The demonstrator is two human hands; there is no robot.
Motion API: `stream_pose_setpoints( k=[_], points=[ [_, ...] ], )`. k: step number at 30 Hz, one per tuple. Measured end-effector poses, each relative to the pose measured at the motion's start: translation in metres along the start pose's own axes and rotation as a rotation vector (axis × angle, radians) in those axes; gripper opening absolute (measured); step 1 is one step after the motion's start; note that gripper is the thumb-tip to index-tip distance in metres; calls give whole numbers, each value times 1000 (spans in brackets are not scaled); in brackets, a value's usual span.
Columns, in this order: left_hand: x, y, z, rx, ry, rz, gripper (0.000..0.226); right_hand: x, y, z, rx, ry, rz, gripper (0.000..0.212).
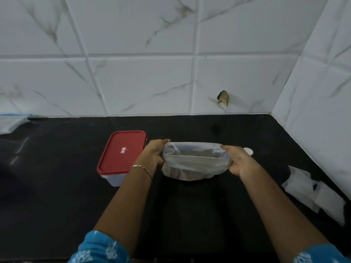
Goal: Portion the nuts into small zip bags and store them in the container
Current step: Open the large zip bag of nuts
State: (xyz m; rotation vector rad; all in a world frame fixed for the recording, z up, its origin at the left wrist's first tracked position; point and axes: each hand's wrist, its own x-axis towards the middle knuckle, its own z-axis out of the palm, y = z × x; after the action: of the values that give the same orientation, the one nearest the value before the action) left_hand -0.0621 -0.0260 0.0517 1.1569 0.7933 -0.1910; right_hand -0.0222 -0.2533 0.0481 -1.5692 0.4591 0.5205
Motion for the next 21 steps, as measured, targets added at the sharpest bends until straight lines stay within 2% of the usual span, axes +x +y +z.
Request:
stream_pose_setpoints(
  k=[3, 7, 10, 12, 18, 21],
  points=[
    [4, 3, -5, 64, -14, 52, 21, 0, 0, -2, -15, -33, 10, 27],
    [2, 5, -6, 604, -25, 213, 55, 2, 2, -3, 69, -95, 54, 33],
    [7, 10, -10, 767, -99, 221, 62, 6, -1, -4, 169, -139, 72, 29],
    [11, 17, -9, 720, -112, 209, 61, 7, -6, -1, 196, -138, 62, 31],
    [15, 32, 14, 289, -20, 210, 53, 14, -35, 10, 302, -36, -18, 40],
    [17, 32, 17, 224, -2, 208, 51, 25, -33, 7, 268, -21, -102, 42]
  ],
)
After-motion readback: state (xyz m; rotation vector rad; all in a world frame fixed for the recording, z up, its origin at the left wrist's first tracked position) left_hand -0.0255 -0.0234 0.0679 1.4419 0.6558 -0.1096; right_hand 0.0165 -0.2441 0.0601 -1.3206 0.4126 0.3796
